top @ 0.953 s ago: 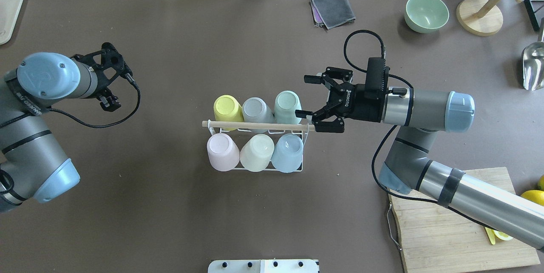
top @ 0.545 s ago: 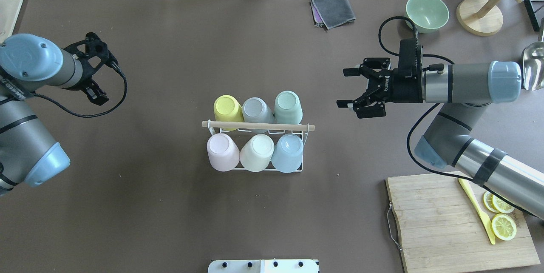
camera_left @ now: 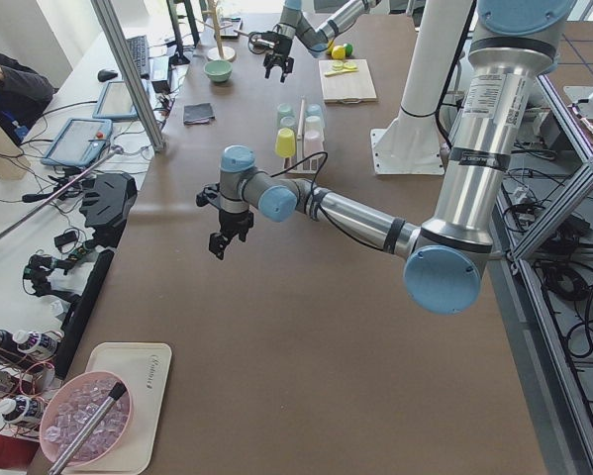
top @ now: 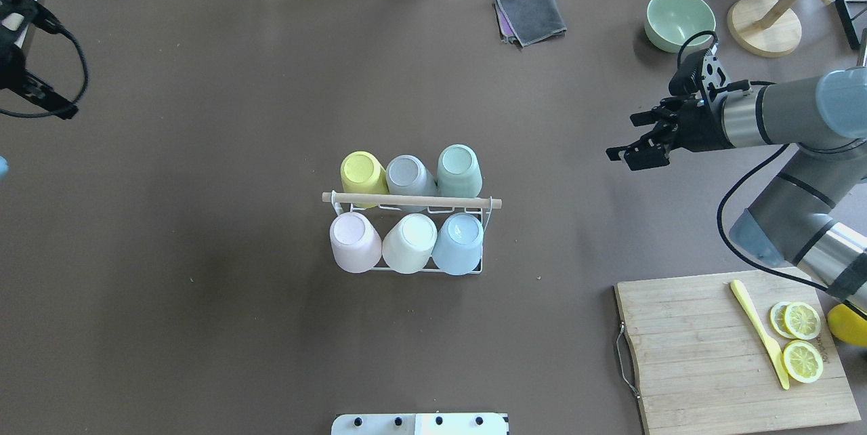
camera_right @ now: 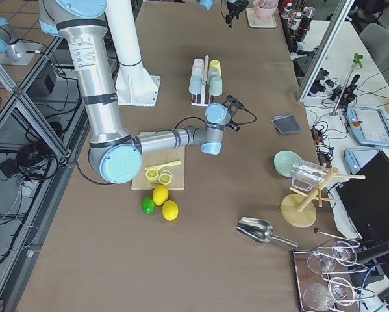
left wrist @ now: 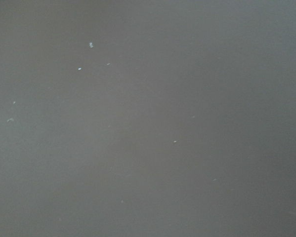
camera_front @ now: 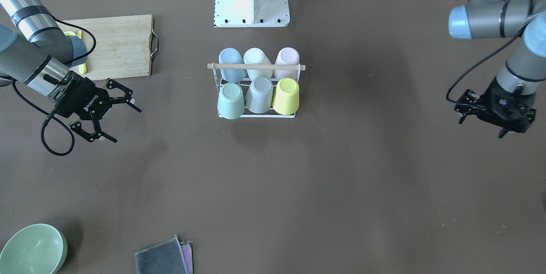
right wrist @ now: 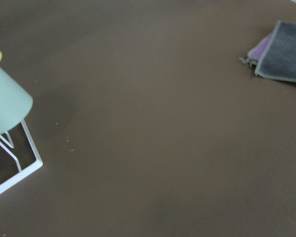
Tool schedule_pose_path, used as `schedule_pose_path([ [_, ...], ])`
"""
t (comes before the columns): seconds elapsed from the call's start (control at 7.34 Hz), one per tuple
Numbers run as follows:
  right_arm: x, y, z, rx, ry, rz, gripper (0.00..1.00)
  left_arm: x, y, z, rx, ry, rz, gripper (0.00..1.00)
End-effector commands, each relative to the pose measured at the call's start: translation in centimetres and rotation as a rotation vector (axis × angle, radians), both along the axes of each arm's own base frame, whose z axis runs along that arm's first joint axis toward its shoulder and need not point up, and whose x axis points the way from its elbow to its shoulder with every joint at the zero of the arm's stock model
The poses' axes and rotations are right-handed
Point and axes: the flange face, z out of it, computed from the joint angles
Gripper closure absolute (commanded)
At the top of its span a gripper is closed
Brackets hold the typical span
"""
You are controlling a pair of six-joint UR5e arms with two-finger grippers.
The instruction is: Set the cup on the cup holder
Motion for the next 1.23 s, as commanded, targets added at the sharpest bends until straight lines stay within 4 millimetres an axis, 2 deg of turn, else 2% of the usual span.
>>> schedule_pose_path([
  [0.0,3.5,-1.1,4.8,-0.226,0.175,0.057,0.00,-11.0,-0.3,7.9,-0.231,0.156,-0.127,0.02],
  [0.14,6.1,-1.5,6.5,-0.293,0.218,0.095,0.00,-14.1,0.1,9.4,-0.285,0.239,-0.158,0.02],
  [0.27,7.6,-1.9,8.0,-0.337,0.257,0.122,0.00,-15.0,3.9,13.5,-0.341,0.230,-0.167,0.02],
  [0.41,8.6,-2.4,9.6,-0.407,0.297,0.135,0.00,-17.2,5.9,15.1,-0.339,0.228,-0.182,0.02],
  [0.54,10.5,-2.3,11.7,-0.475,0.335,0.160,0.00,-20.3,8.7,17.5,-0.332,0.230,-0.179,0.02],
  [0.68,12.9,-2.2,14.7,-0.561,0.368,0.170,0.00,-21.4,9.7,18.6,-0.378,0.226,-0.201,0.02],
  [0.82,15.4,-2.4,17.3,-0.640,0.379,0.154,0.00,-21.8,9.9,18.9,-0.455,0.216,-0.213,0.02],
  [1.09,20.0,-2.9,19.5,-0.731,0.429,0.169,0.00,-21.8,9.9,16.3,-0.479,0.207,-0.196,0.02],
])
